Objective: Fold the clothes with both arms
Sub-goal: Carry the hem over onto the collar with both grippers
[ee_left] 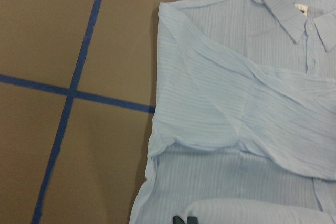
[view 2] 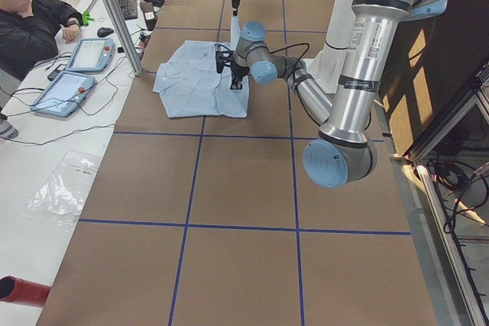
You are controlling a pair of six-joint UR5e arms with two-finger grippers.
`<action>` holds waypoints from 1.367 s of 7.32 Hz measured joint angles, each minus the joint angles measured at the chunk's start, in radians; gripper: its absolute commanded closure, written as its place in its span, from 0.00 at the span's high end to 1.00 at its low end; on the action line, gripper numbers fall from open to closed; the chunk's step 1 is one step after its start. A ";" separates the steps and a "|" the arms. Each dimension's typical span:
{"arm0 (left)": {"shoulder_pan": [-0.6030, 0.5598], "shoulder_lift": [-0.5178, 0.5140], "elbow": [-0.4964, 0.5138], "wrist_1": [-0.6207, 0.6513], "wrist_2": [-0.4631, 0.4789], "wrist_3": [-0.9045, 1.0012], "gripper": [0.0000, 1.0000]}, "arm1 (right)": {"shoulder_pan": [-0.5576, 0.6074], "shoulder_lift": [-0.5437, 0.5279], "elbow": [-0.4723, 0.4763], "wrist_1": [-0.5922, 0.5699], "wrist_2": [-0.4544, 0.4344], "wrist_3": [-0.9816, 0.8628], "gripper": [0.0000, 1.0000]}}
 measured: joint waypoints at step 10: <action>-0.128 -0.315 0.702 -0.424 -0.038 0.031 0.00 | 0.077 0.348 -0.587 0.010 -0.006 -0.153 0.00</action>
